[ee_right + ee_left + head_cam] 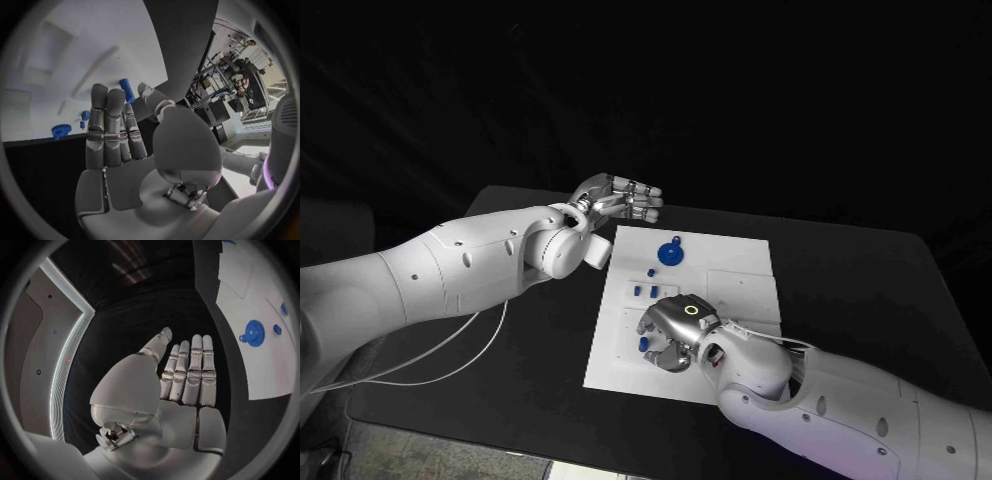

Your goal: Assemble the parts on the task board

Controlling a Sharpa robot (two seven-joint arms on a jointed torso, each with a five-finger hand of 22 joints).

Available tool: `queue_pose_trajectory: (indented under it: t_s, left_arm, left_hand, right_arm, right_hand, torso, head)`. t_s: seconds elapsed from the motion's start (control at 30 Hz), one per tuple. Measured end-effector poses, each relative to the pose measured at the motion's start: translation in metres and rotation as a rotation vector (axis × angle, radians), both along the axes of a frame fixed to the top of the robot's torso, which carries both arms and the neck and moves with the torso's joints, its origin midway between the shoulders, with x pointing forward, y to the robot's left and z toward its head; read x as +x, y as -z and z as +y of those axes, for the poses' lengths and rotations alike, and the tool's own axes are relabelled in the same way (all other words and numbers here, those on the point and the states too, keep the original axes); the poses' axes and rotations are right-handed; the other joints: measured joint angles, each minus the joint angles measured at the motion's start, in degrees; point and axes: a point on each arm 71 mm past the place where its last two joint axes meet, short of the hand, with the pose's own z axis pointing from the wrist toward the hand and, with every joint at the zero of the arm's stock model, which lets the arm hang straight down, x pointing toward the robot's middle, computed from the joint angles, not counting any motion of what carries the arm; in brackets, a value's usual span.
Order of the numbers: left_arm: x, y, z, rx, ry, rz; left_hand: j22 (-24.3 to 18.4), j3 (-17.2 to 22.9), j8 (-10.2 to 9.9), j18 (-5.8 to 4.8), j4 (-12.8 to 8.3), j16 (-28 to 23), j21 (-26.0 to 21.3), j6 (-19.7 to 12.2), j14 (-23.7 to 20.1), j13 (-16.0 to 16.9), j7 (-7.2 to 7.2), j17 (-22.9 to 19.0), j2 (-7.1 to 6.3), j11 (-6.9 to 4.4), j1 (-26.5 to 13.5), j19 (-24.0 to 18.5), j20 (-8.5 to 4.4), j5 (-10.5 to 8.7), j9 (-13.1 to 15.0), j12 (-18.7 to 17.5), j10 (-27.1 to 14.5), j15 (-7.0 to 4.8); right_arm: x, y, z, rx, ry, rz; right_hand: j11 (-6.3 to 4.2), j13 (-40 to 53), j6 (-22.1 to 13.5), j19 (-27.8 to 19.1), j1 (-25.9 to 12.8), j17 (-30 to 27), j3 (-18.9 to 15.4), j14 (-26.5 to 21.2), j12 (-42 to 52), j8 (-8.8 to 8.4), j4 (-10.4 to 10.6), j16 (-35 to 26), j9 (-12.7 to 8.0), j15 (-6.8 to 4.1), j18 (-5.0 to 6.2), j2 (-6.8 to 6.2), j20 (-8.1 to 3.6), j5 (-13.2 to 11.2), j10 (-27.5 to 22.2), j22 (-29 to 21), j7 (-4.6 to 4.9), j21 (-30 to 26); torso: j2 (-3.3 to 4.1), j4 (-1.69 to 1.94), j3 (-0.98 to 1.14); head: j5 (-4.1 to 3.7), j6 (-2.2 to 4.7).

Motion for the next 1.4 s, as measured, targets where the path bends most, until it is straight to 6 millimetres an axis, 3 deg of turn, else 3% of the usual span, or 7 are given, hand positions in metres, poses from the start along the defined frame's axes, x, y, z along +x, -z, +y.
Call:
queue_pose_trajectory:
  t_s: [0.23,0.37,0.5,0.73,0.8,0.97,1.4]
  left_arm:
    - [0.000,0.000,0.001,0.001,0.000,0.002]
    - [0.000,0.002,0.002,0.001,0.000,0.005]
    - [-0.001,0.004,0.006,0.003,-0.004,0.011]
    - [-0.006,0.010,0.014,0.000,-0.008,0.020]
    - [-0.009,0.012,0.015,-0.003,-0.003,0.024]
    - [-0.014,0.018,0.018,-0.012,0.012,0.033]
    - [-0.026,0.028,0.017,-0.026,0.071,0.041]
  left_hand:
    - [-0.1,0.0,0.0,0.00,0.0,0.0,0.0,0.0,0.0,0.0,0.00,0.0,0.00,0.00,0.0,0.0,0.00,0.00,0.0,0.0,0.0,0.00]
    - [-0.2,0.0,0.0,0.00,0.0,0.0,0.0,0.0,0.0,0.0,0.00,0.0,0.00,0.00,0.0,0.0,0.00,0.00,0.0,0.0,0.0,0.00]
    - [-0.2,0.1,0.0,0.00,0.1,0.0,0.2,0.0,0.0,0.0,0.00,0.0,0.00,0.00,0.0,0.0,0.00,-0.06,0.0,0.0,0.0,0.00]
    - [-0.9,-0.8,0.0,0.00,1.4,0.0,0.2,0.1,0.0,0.0,-0.07,0.2,0.04,-0.36,-0.4,0.0,0.00,-1.11,0.0,0.0,0.4,0.00]
    - [-1.5,-1.6,0.0,-0.37,2.1,0.0,0.2,0.5,0.1,0.0,-0.54,0.2,-0.31,-0.69,-0.8,0.2,0.05,-0.63,0.0,0.0,1.3,-0.11]
    - [-3.1,-4.5,0.0,-0.89,3.1,0.0,-0.6,0.6,0.7,0.0,-0.62,0.3,-0.31,-1.09,-0.8,0.5,-0.10,-0.78,0.0,0.0,2.6,-0.58]
    - [-8.9,-16.7,0.0,-1.81,6.3,0.0,-1.1,0.1,2.0,0.0,-1.13,0.3,0.82,-1.81,-1.6,2.7,-0.62,-1.11,0.0,0.0,5.0,-0.72]
  right_arm:
    - [0.007,-0.022,-0.018,0.083,0.047,-0.017]
    - [0.020,-0.040,-0.043,0.138,0.112,-0.015]
    - [0.034,-0.052,-0.078,0.158,0.181,-0.004]
    - [0.053,-0.064,-0.137,0.167,0.314,0.094]
    - [0.056,-0.063,-0.152,0.158,0.354,0.151]
    - [0.056,-0.057,-0.171,0.112,0.441,0.306]
    - [0.050,-0.032,-0.196,-0.067,0.618,0.624]
  right_hand:
    - [-0.58,0.0,-0.2,0.0,0.5,-0.1,0.8,0.3,0.0,0.00,1.5,0.7,0.0,-0.32,0.00,0.01,0.00,-0.1,2.1,0.0,-0.19,0.0]
    - [-2.12,0.1,1.3,0.2,-0.4,0.2,5.0,1.0,0.2,0.00,2.7,1.1,0.0,-0.97,-0.02,0.84,-0.67,-0.8,8.7,0.7,0.36,0.0]
    - [-3.91,0.6,4.9,0.2,-2.0,0.3,7.4,1.0,0.9,0.00,3.2,1.1,0.6,-2.08,-1.41,2.48,-1.90,-1.9,14.1,1.1,-0.69,0.3]
    - [-7.22,16.4,8.3,0.1,-3.4,2.4,0.0,2.2,17.1,0.23,3.2,2.3,4.2,-4.43,-4.04,5.33,-4.44,-3.4,16.5,2.0,-3.20,7.3]
    - [-7.47,29.0,7.8,0.2,-4.5,6.2,-1.0,1.9,28.4,0.22,4.2,5.0,5.4,-4.60,-4.96,6.64,-4.58,-3.6,12.2,2.0,-2.84,13.8]
    - [-7.51,43.7,4.9,0.3,-7.4,14.7,0.7,1.8,39.4,0.17,6.2,12.6,7.0,-4.64,-4.95,6.43,-4.65,-3.9,8.9,2.0,-2.46,25.7]
    - [-6.96,62.2,3.4,0.3,-13.2,22.7,-0.3,2.2,51.7,0.17,10.0,19.0,8.8,-4.21,-4.95,5.98,-4.64,-3.9,12.7,1.9,-2.13,37.4]
  torso:
    - [0.01,-0.04,0.03]
    - [-0.10,-0.10,0.07]
    - [-0.32,-0.31,0.14]
    - [-0.79,-0.90,0.52]
    - [-0.94,-0.99,0.65]
    - [-1.31,-1.14,0.96]
    - [-2.17,-1.31,1.21]
  head:
    - [-0.71,0.41]
    - [-1.39,0.73]
    - [-2.22,0.94]
    - [-3.70,1.16]
    - [-4.19,1.09]
    - [-4.89,0.94]
    - [-6.06,0.27]
